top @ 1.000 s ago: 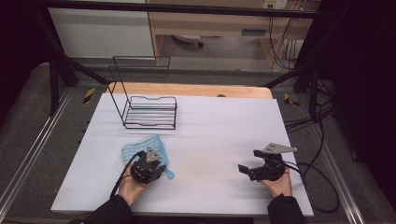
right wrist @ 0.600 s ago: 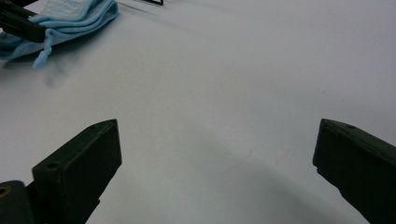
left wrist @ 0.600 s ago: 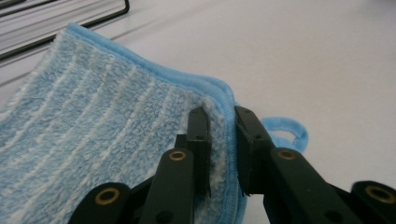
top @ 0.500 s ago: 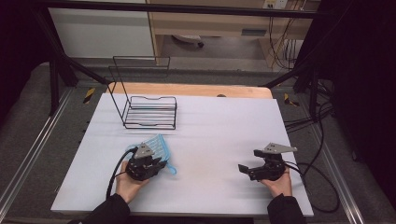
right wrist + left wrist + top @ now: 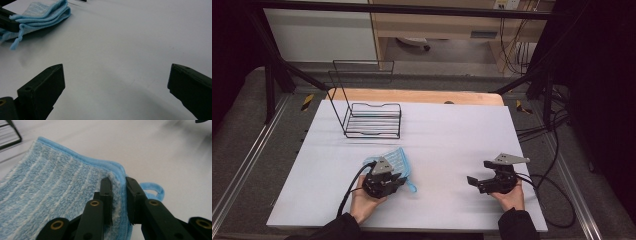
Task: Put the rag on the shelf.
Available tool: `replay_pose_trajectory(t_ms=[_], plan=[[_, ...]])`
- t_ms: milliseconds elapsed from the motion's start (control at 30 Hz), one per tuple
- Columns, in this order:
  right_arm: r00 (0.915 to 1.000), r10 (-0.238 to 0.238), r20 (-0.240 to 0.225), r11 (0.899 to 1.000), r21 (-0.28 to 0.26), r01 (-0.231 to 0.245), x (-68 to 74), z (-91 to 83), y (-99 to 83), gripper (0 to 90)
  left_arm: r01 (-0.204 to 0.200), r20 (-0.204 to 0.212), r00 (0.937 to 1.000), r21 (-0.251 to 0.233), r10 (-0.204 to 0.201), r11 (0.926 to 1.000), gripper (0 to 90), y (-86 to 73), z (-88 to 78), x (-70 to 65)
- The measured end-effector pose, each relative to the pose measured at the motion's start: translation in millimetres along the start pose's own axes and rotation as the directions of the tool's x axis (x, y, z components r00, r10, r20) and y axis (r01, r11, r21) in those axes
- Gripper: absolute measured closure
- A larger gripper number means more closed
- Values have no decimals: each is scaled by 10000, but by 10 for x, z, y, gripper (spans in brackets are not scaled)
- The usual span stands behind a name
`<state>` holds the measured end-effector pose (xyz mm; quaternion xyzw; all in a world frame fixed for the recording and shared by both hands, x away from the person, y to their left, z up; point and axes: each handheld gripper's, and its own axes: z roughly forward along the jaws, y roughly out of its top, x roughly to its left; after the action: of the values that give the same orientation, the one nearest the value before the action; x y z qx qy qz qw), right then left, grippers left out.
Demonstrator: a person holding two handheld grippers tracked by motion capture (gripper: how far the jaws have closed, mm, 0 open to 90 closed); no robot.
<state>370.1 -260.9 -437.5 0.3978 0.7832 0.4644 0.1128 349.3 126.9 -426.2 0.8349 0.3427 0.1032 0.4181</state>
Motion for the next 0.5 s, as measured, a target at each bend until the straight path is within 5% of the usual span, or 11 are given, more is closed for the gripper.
replay_pose_trajectory(t_ms=[333,500], plan=[[10000,3,6,10000,-36,-3,0,-8,0,17,-790,587,9953,230,775,9966,766,33,202,-273],[10000,-13,-16,10000,-2,13,1,-6,-1,17,-826,821,9935,364,794,9959,749,5,235,-306]])
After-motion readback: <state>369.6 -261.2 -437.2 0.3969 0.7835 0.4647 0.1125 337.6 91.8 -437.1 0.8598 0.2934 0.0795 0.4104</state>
